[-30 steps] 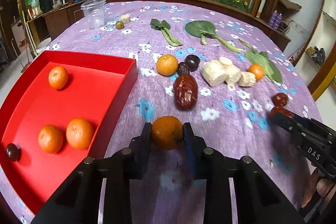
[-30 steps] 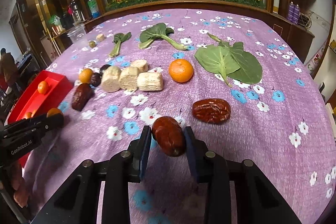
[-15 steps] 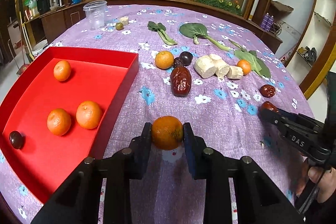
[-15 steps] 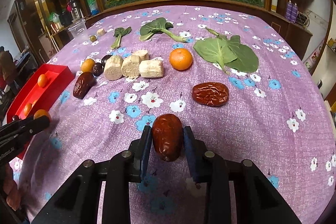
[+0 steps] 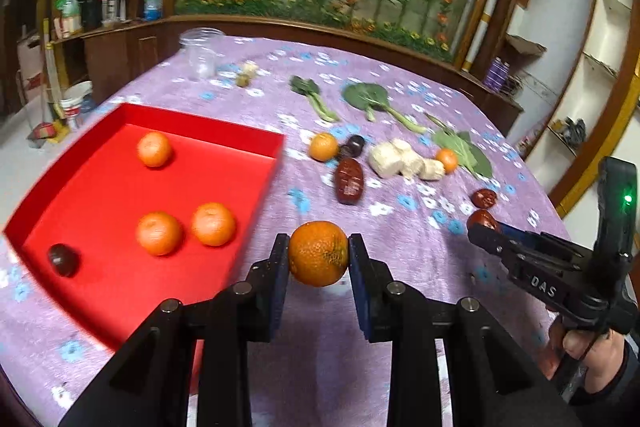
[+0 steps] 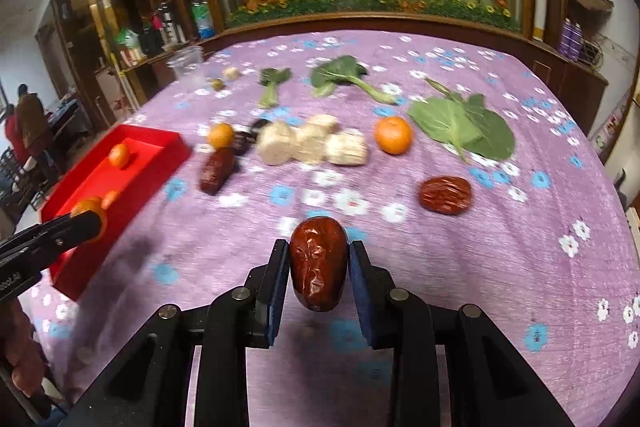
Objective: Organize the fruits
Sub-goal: 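Carry the orange and red date over the red tray and release both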
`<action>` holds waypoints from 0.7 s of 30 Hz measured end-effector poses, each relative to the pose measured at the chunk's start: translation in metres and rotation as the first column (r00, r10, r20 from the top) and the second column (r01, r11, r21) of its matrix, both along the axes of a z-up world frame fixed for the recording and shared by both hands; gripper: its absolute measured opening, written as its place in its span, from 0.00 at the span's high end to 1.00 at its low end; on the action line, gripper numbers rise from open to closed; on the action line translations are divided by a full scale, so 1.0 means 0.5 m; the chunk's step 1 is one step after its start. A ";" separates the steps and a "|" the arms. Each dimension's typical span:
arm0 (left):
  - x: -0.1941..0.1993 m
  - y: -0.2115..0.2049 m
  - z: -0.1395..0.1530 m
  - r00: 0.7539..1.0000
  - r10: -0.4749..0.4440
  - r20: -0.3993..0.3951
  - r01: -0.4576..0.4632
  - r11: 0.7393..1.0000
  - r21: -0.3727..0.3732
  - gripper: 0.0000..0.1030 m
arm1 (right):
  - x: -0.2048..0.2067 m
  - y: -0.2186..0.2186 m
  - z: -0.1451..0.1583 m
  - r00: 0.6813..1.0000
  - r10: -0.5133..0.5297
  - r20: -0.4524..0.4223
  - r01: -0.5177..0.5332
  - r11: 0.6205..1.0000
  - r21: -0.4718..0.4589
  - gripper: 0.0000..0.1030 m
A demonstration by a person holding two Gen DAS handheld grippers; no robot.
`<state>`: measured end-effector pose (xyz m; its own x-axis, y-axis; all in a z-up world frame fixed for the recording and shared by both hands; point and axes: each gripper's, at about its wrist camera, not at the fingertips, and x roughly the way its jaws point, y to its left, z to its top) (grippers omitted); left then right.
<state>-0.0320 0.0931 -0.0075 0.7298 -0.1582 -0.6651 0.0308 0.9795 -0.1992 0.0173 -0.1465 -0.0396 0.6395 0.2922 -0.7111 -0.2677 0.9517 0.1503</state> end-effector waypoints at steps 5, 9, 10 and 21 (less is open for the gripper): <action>-0.019 0.048 0.013 0.992 0.124 0.004 -0.124 0.991 0.049 0.73 | -0.008 0.076 0.029 0.996 0.081 0.026 -0.082 0.996 0.037 0.68; -0.019 0.101 0.009 0.976 0.216 -0.019 -0.214 0.974 0.081 0.73 | -0.008 0.155 0.045 0.987 0.155 0.044 -0.158 0.986 0.057 0.68; -0.016 0.118 0.006 0.970 0.242 -0.031 -0.239 0.967 0.086 0.73 | -0.006 0.177 0.048 0.983 0.175 0.048 -0.178 0.982 0.059 0.68; 0.006 0.209 -0.012 0.929 0.364 -0.073 -0.353 0.927 0.125 0.73 | 0.037 0.354 0.056 0.959 0.278 0.063 -0.282 0.957 0.064 0.68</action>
